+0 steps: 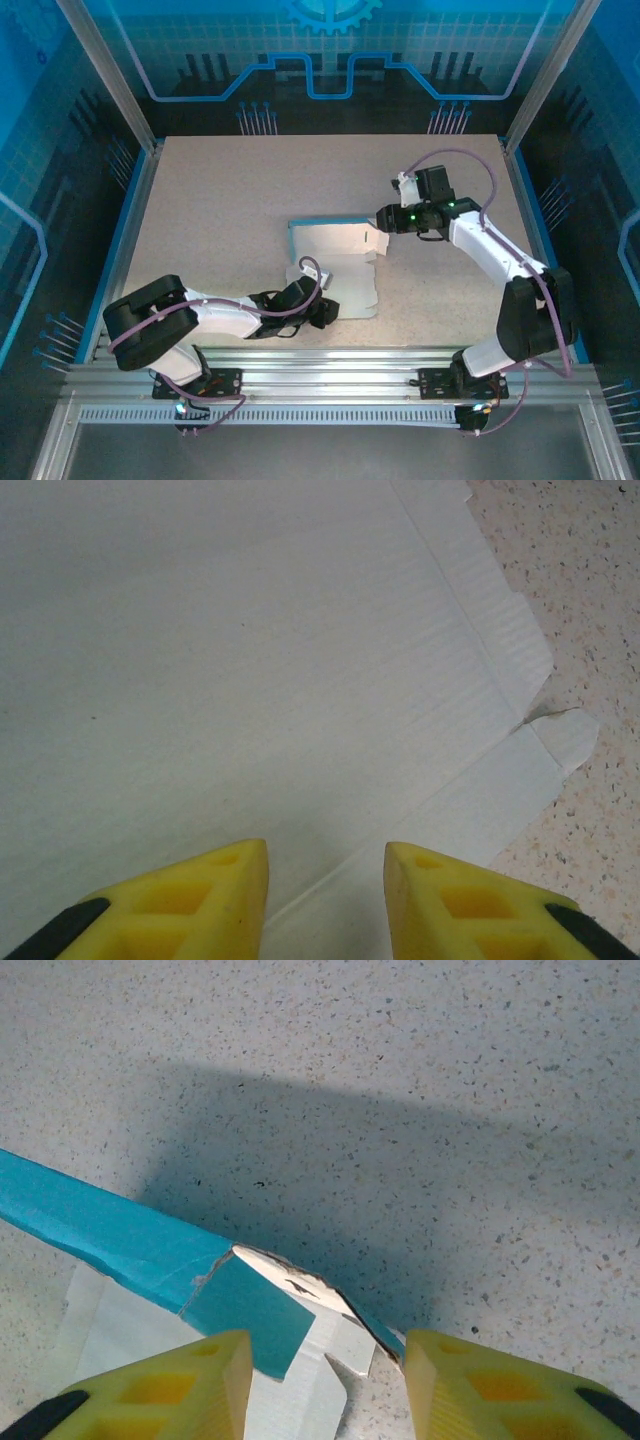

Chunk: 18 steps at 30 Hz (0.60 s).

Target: Fold the paper box

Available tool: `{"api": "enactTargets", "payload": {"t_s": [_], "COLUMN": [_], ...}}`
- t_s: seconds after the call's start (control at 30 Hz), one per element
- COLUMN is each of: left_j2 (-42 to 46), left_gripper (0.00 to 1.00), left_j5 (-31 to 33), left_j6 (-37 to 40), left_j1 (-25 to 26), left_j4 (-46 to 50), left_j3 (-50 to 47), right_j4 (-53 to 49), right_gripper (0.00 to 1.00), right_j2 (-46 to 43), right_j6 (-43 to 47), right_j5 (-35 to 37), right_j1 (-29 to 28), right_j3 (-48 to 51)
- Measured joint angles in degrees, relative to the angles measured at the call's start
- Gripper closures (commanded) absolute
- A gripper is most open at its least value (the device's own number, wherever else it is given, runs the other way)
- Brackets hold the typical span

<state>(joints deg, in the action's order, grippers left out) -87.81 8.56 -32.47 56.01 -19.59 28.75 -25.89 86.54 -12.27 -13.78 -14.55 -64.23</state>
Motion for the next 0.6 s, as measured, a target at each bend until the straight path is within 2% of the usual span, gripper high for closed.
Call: {"api": "enactTargets", "payload": {"t_s": [0.27,0.6], "left_j2": [-0.02,-0.28], "left_gripper": [0.64,0.63], "left_j5": [0.00,0.02], "left_j6": [0.00,-0.02], "left_j1": [0.00,0.00], "left_j4": [0.02,0.04], "left_j3": [0.00,0.02], "right_j4": [-2.16,-3.15], "right_gripper": [0.57,0.86], "right_j2": [3.80,5.09], "right_j6": [3.21,4.96], "right_j5": [-0.87,0.28], "right_j1": [0.02,-1.53], "right_j3": [-1.90,-1.88]}}
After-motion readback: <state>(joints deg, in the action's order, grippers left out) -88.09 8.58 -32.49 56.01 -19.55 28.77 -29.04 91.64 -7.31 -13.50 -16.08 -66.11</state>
